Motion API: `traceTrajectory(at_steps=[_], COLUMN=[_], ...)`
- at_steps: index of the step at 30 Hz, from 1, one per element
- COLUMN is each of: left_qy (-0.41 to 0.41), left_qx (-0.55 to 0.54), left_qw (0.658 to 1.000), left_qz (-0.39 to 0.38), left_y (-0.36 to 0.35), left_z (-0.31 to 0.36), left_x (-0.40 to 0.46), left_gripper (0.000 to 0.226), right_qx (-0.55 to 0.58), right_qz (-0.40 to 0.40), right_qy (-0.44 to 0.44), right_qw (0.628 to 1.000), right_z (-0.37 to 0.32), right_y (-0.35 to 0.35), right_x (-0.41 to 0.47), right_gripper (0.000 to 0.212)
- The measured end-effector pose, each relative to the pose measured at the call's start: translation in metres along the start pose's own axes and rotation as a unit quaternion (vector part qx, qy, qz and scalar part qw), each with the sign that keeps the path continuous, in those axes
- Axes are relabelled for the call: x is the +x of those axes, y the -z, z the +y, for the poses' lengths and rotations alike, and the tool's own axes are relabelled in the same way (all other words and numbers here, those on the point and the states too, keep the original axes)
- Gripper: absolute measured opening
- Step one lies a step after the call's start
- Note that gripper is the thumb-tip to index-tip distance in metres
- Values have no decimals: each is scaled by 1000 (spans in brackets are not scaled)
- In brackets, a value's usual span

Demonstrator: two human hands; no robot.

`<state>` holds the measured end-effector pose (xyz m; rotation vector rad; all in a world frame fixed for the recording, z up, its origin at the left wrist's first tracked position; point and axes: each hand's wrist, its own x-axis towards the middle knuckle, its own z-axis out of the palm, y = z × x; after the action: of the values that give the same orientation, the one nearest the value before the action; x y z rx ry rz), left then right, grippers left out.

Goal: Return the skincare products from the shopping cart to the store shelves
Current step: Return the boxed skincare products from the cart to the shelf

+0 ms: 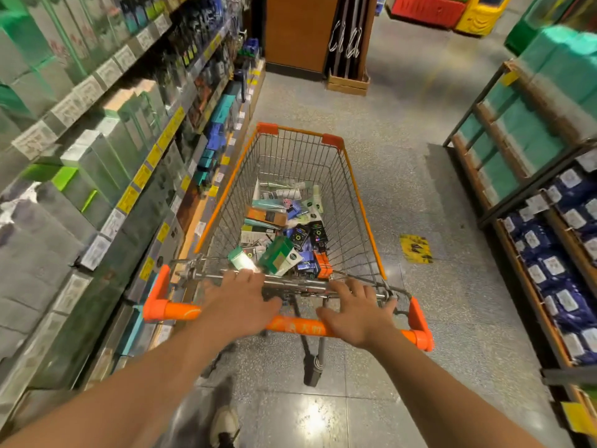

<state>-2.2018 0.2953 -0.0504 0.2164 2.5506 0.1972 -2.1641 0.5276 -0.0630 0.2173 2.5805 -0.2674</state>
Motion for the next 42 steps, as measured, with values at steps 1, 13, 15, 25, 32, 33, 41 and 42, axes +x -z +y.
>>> traceTrajectory(at_steps=[1, 13, 15, 25, 32, 33, 41, 42], left_qy=[-11, -27, -16, 100, 200, 213, 286, 290], left_qx=[-9, -259, -312, -451, -614, -618, -665, -664], left_qw=[1000, 965, 950, 885, 762, 755, 689, 687], left_qz=[-3, -40, -33, -66, -53, -50, -45, -48], left_y=[1, 38, 48, 91, 81, 80, 45, 40], left_z=[-3, -48, -50, -42, -42, -39, -47, -50], left_x=[3, 54, 65, 147, 226, 236, 308, 313], left_gripper=[77, 61, 46, 24, 24, 22, 28, 26], right_qx=[8, 231, 269, 335, 327, 328, 276, 281], right_qz=[5, 121, 113, 58, 9, 11, 30, 27], right_qy=[-7, -108, -96, -53, -51, -53, -22, -19], right_qw=[1000, 959, 951, 939, 944, 943, 960, 959], right_z=[-2, -22, -29, -51, -54, -53, -58, -55], right_y=[0, 8, 16, 37, 15, 9, -43, -56], right_x=[1, 51, 64, 180, 315, 337, 471, 490], right_gripper=[74, 45, 38, 32, 30, 27, 24, 38])
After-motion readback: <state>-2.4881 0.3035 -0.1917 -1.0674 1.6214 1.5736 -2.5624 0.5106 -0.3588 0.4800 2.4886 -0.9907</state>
